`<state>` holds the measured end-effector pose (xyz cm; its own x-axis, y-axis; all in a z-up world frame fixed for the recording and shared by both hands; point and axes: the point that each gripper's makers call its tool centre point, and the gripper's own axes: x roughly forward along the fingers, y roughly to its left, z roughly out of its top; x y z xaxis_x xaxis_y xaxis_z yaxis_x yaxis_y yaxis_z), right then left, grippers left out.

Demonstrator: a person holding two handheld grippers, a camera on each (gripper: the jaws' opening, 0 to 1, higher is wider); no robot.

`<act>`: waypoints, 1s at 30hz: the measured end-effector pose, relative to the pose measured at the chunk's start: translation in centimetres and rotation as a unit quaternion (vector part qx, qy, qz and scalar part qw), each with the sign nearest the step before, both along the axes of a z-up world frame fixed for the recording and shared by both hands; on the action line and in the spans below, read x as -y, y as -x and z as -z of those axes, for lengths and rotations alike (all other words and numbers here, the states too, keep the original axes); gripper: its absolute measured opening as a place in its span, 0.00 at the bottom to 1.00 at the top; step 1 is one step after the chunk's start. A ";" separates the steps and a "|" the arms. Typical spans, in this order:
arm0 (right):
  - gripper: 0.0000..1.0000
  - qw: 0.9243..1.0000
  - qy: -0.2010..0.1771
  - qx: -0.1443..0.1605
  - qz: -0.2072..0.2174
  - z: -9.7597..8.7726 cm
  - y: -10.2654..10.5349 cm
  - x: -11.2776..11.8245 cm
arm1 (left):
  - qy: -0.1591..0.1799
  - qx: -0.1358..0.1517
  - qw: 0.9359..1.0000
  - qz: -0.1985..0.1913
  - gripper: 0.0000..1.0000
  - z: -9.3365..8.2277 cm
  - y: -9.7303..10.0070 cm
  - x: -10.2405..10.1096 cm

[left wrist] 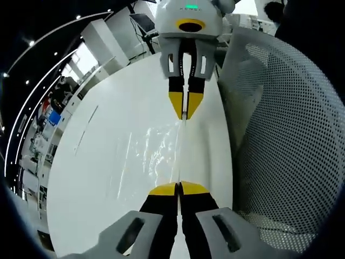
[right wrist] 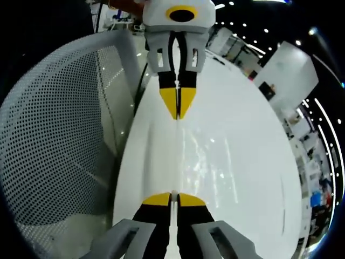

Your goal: Open the resealable bag by pulling the two sides of the seal apart until the entire bag opening is separated and visibly accessible.

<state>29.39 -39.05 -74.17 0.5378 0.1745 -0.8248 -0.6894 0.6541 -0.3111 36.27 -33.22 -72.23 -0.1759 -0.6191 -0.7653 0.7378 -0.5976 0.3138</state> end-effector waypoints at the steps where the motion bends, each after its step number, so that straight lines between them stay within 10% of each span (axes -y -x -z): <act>1: 0.00 1.000 0.000 0.000 0.002 0.1 0.1 0.1 | -0.001 0.000 1.000 0.001 0.00 0.0 0.0 0.0; 30: 0.03 0.998 -0.016 0.022 0.057 -0.8 0.6 1.0 | -0.006 0.018 1.000 0.010 0.00 -0.1 0.5 0.2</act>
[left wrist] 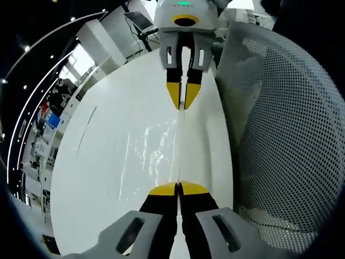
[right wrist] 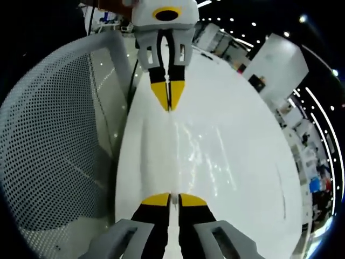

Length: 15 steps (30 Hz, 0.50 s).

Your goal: Open the resealable bag by pulling the two sides of the seal apart until the entire bag opening is separated and visibly accessible.

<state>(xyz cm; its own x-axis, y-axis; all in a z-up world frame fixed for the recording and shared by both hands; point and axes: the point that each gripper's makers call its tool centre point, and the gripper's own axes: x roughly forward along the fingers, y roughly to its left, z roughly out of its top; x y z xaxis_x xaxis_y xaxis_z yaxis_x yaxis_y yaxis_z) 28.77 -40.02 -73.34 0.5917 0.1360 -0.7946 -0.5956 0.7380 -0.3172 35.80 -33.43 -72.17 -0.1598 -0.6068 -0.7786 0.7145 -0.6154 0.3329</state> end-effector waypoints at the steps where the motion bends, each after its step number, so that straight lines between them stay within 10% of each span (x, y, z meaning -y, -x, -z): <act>1: 0.05 1.000 0.002 0.003 -0.001 -0.2 -0.1 -0.1 | 0.001 0.002 1.000 0.002 0.00 0.0 0.0 0.1; 15: 0.00 0.999 -0.001 0.026 -0.025 -0.7 -1.7 -2.4 | 0.004 0.018 1.000 0.010 0.00 -0.7 -0.1 0.2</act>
<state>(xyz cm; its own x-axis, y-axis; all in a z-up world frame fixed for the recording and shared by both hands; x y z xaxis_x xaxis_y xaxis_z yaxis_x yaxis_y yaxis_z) 30.43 -37.60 -72.65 0.6248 0.1679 -0.7625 -0.6143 0.7084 -0.3474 35.86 -33.62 -71.48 -0.1440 -0.6102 -0.7790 0.6893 -0.6267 0.3634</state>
